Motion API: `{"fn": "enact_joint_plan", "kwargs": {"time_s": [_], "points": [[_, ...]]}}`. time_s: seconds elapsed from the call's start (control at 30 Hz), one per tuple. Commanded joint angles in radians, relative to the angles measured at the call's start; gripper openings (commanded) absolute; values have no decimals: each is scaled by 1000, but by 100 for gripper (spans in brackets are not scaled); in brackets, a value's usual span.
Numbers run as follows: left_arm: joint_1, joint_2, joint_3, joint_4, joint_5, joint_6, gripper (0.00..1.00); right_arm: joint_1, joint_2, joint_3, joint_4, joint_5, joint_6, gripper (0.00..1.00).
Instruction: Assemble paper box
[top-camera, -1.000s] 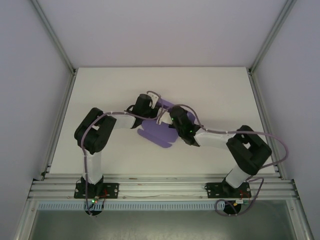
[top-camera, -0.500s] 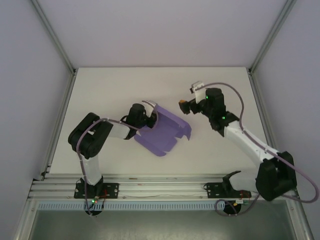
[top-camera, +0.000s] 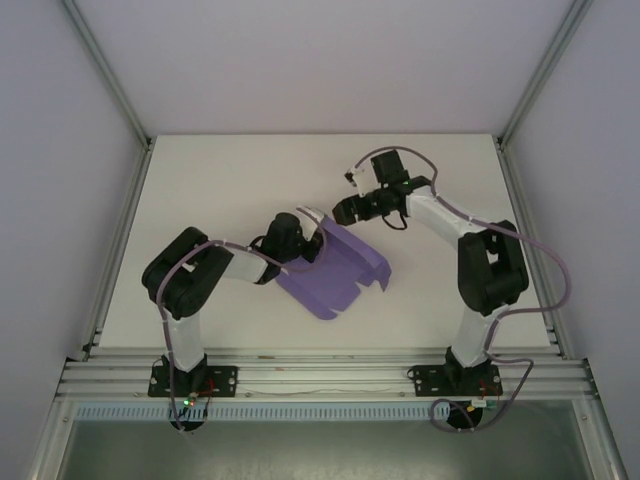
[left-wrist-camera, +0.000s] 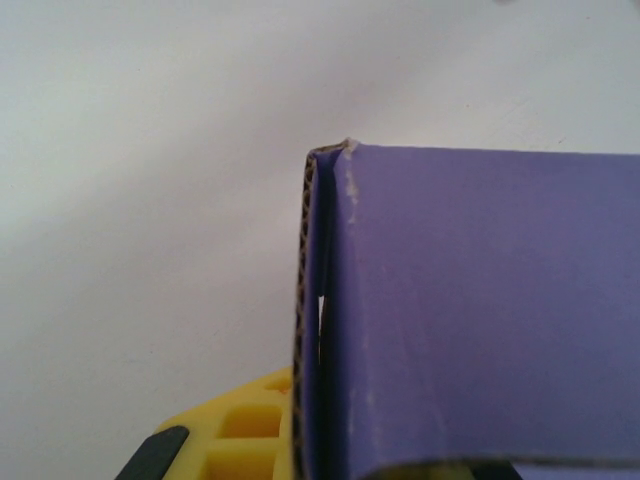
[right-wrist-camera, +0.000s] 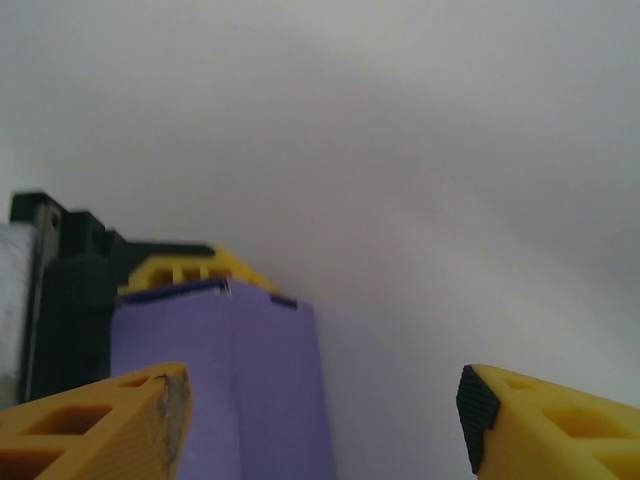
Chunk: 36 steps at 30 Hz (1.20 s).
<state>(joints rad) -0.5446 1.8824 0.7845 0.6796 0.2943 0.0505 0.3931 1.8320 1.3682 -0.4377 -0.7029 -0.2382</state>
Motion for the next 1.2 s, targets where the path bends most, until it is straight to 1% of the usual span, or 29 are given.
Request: {"fn": "enact_joint_plan", "kwargs": {"time_s": [0.0,0.13,0.3,0.4,0.47,0.5,0.53,0.63,0.8,0.93,1.03,1.17], "points": [[-16,20,18,14,-45,12,0,9,-16,-18,-25,-109,-33,71],[-20,52,30,5,-78,26,0,15,1,-51,-15,-113,-43,69],[-20,32,-13,56,-84,11,0,20,32,-88,11,-16,-9,66],[-21,32,-10,42,-106,8,0,20,46,-100,20,18,9,63],[-20,34,-8,35,-116,2,9,20,54,-107,11,29,13,61],[-20,32,-9,39,-116,-1,11,20,57,-107,5,24,9,58],[-20,32,-11,48,-116,-5,17,21,60,-107,-4,22,5,58],[-20,-3,-2,53,-121,-9,22,21,59,-106,-10,25,8,58],[-20,-25,24,23,-168,-15,24,29,48,-101,-10,21,4,57],[-18,-38,24,30,-246,-37,27,37,47,-97,-28,18,-7,57],[-20,-34,24,47,-231,-36,29,38,50,-100,-26,16,-1,57],[-20,-7,42,58,-190,-43,29,38,50,-108,-15,6,6,56]]}}
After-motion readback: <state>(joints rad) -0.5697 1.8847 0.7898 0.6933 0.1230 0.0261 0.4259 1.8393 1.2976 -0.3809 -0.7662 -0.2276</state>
